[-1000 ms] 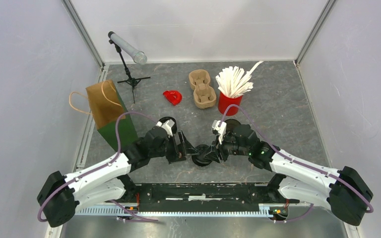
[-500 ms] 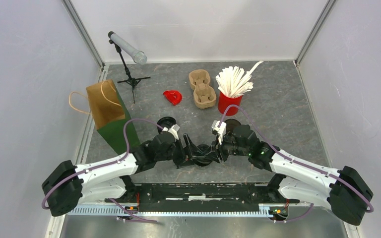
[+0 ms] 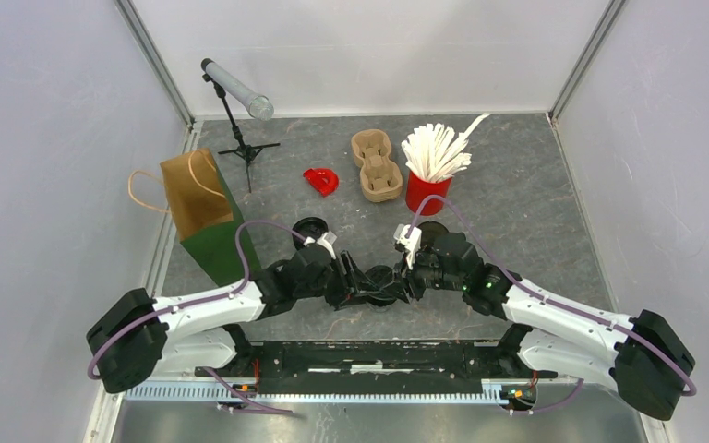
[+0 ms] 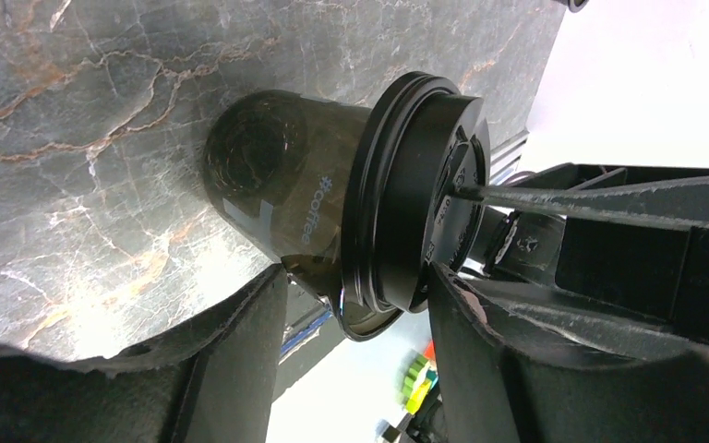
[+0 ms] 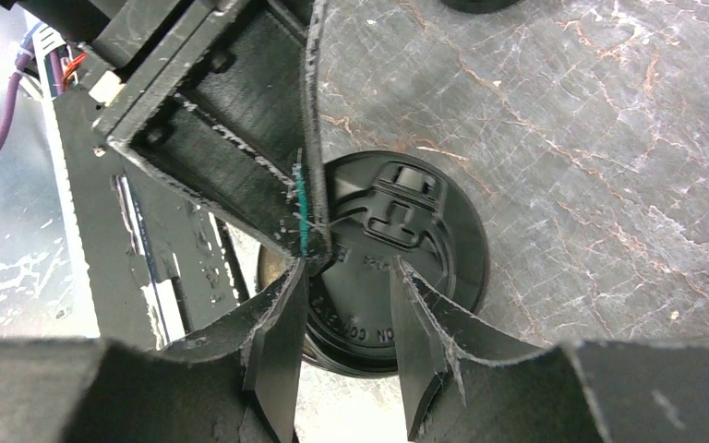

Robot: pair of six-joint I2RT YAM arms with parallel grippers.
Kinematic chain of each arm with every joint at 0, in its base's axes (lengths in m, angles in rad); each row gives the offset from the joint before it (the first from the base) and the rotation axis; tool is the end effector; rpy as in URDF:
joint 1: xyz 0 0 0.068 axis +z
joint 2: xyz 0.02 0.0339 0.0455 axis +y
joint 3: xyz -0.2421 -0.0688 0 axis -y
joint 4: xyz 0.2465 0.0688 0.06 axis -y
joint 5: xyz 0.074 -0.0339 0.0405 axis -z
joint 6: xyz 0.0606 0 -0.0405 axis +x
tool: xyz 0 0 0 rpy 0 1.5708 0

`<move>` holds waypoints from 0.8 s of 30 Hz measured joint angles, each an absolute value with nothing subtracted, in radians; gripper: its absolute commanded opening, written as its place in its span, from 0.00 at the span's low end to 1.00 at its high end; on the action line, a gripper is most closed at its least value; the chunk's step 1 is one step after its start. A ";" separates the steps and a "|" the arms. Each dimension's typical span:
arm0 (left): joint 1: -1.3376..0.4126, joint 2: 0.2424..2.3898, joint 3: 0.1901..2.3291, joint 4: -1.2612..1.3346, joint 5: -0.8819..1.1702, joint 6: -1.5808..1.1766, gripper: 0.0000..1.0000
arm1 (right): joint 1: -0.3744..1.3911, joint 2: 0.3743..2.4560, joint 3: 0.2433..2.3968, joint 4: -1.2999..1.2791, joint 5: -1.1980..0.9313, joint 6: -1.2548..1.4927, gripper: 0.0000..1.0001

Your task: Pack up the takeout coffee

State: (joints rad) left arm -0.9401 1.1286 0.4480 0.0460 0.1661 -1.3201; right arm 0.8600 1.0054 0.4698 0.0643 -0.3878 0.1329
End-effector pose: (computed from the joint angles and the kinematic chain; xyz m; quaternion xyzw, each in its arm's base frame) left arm 0.1414 -0.2106 0.1445 -0.1312 0.8804 -0.4383 0.1248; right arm 0.1450 0.2035 0.1846 -0.3916 0.7462 0.3887 0.3725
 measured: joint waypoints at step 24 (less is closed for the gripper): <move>-0.945 1.172 0.554 -0.036 0.105 -1.264 0.53 | 0.887 0.962 0.505 -0.014 -0.382 0.123 0.56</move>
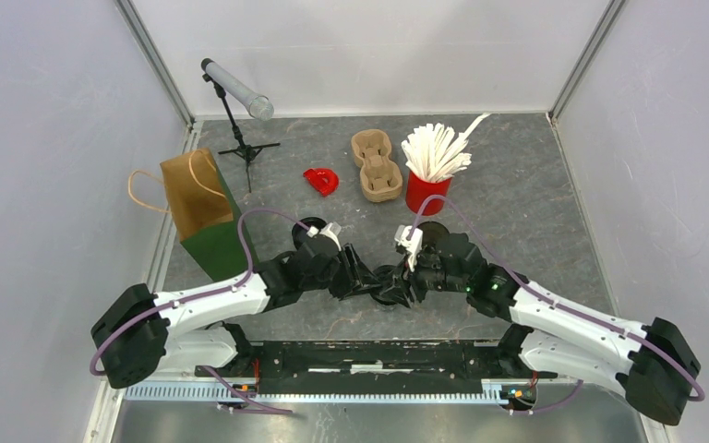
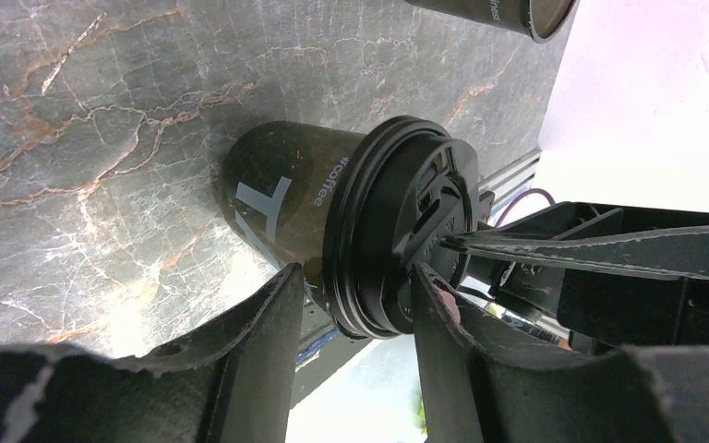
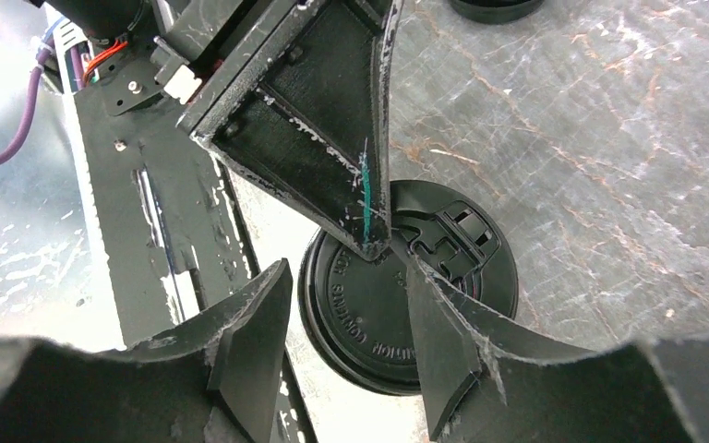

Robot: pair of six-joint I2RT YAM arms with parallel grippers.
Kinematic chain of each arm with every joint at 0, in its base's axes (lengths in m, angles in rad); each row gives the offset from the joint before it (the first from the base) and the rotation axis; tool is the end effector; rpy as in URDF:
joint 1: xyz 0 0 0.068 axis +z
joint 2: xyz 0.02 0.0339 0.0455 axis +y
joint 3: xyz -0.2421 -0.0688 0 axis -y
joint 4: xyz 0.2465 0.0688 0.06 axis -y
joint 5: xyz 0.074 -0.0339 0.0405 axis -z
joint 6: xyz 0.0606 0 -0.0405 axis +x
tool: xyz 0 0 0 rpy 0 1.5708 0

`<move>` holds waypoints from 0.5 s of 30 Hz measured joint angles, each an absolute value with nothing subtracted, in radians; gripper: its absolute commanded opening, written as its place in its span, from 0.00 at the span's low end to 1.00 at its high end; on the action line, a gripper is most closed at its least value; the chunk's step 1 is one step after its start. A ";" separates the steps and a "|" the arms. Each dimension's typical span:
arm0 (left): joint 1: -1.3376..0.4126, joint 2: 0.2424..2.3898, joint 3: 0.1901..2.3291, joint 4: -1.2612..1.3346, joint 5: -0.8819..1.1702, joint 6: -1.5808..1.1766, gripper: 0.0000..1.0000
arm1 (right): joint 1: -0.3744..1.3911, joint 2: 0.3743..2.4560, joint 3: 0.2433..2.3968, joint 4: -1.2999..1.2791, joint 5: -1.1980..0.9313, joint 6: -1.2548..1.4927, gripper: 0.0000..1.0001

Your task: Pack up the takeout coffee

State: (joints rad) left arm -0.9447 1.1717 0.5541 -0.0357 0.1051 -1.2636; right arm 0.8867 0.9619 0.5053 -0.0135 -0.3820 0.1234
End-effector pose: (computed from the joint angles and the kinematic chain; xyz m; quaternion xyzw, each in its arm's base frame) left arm 0.1520 -0.2211 0.1611 -0.1192 0.8877 -0.4161 0.1569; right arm 0.1375 0.2044 0.1983 -0.4038 0.7397 0.3901 0.3711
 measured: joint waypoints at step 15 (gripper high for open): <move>-0.945 1.184 0.575 -0.058 0.106 -1.210 0.46 | 0.889 0.831 0.520 -0.145 -0.080 0.301 0.90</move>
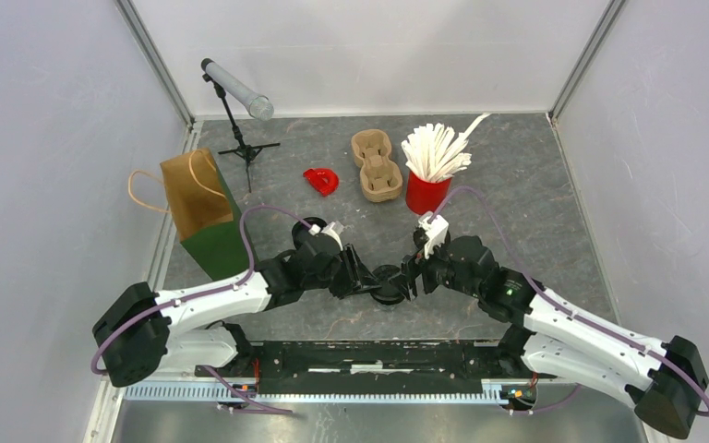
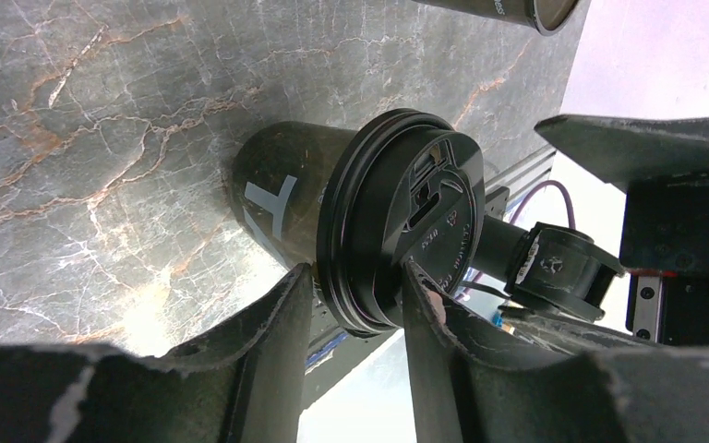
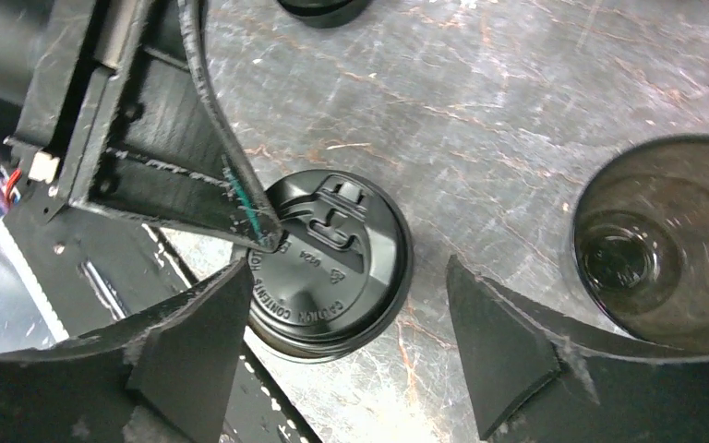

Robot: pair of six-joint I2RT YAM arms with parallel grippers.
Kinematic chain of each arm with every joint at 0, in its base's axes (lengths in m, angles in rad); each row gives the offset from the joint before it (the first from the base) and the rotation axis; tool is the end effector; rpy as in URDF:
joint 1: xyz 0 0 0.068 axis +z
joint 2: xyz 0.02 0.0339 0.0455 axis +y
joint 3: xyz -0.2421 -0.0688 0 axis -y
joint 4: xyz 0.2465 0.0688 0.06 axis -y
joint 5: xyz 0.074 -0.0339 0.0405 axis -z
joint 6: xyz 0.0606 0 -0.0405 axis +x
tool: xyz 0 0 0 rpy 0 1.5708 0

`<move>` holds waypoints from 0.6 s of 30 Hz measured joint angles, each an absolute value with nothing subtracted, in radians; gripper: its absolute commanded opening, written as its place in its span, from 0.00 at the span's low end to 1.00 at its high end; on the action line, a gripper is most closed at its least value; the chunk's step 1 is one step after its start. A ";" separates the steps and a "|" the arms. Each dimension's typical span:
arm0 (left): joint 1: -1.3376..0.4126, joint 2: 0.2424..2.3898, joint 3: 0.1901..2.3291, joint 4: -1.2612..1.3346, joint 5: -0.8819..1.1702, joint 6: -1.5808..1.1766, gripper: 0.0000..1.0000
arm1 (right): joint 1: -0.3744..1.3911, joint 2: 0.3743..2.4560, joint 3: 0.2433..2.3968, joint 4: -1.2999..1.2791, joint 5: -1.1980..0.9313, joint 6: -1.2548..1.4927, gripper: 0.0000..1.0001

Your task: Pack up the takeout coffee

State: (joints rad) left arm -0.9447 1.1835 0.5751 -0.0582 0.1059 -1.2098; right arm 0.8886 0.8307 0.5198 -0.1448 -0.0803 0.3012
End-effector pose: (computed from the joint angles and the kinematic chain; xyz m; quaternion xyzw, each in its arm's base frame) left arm 0.1534 -0.2231 0.1630 -0.0958 0.8934 -0.4067 0.1647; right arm 0.1415 0.1819 0.2148 -0.2658 0.8054 0.3245 0.4188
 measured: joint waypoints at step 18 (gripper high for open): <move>-0.954 1.189 0.584 -0.058 0.106 -1.164 0.46 | 0.889 0.812 0.433 -0.165 0.001 0.530 0.81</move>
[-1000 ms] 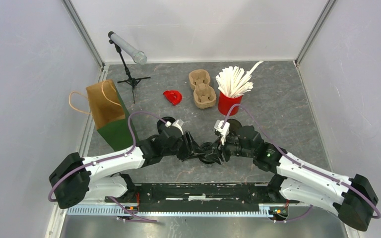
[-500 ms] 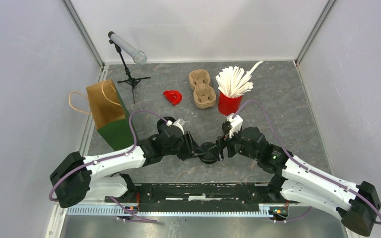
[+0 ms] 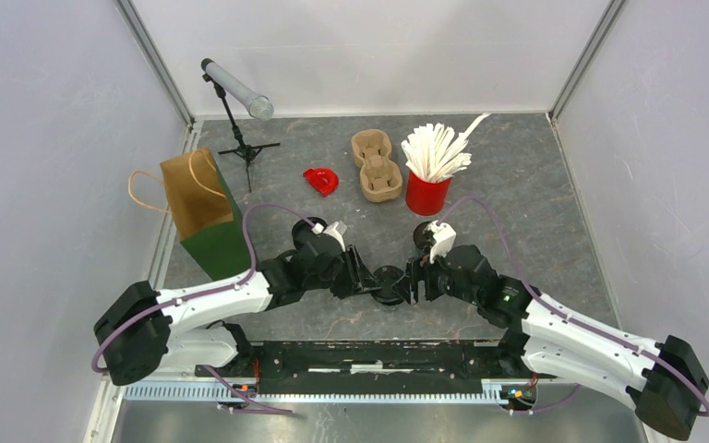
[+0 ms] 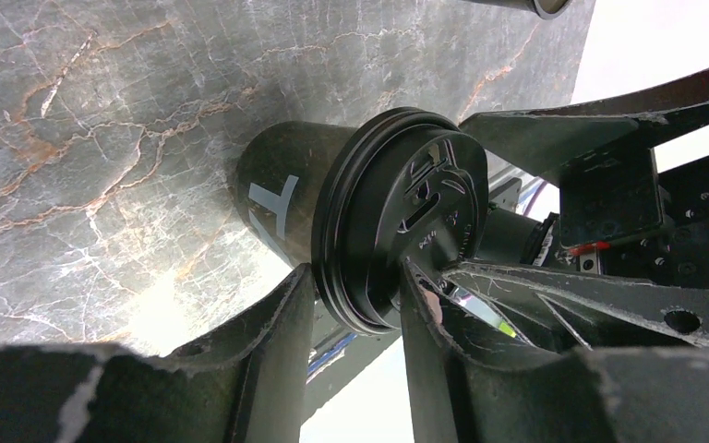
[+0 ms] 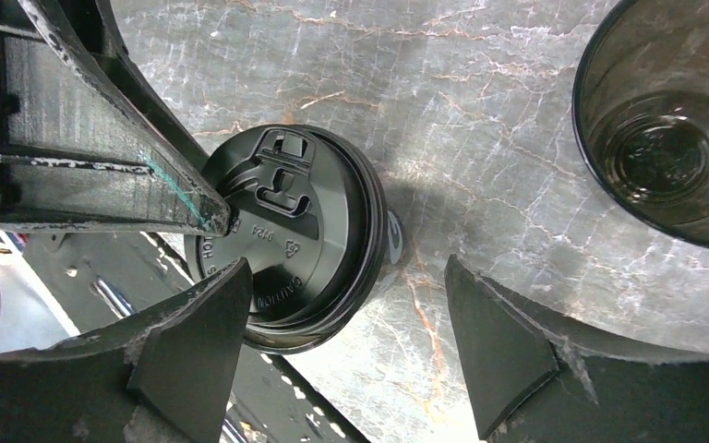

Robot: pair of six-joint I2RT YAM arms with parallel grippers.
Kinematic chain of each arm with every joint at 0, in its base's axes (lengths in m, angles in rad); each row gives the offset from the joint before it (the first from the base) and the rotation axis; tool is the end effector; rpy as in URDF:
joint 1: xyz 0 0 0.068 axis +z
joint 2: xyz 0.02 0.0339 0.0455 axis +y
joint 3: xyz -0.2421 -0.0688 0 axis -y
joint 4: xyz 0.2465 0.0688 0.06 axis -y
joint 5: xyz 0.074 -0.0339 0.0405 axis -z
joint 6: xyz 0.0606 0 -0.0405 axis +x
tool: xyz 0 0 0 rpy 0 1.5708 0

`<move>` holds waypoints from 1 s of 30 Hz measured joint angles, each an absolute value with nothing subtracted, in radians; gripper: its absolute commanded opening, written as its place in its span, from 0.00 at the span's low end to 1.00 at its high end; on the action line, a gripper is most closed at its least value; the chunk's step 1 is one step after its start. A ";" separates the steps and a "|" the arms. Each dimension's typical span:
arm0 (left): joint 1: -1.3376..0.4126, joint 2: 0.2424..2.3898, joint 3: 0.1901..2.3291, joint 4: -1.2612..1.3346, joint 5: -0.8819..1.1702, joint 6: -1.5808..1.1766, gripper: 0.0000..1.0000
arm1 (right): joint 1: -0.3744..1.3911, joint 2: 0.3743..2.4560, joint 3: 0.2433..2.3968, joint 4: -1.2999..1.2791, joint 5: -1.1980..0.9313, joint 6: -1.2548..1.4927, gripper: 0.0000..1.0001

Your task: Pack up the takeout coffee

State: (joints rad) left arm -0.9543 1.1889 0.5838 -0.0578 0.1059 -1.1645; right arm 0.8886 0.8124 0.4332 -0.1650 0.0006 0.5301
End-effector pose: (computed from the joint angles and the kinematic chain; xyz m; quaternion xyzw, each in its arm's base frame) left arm 0.1523 -0.2260 0.1647 -0.0711 0.8949 -0.4052 0.1728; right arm 0.1386 0.1706 0.1841 -0.1552 0.8572 0.3196 0.3728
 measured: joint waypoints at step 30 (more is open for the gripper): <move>-0.984 1.202 0.593 -0.034 0.086 -1.063 0.49 | 0.888 0.786 0.376 -0.071 0.013 0.542 0.74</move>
State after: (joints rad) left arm -0.9840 1.2018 0.5926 -0.0341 0.0864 -1.0630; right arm 0.8883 0.7856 0.3763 -0.0711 0.0132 0.5423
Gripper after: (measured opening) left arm 0.497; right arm 0.741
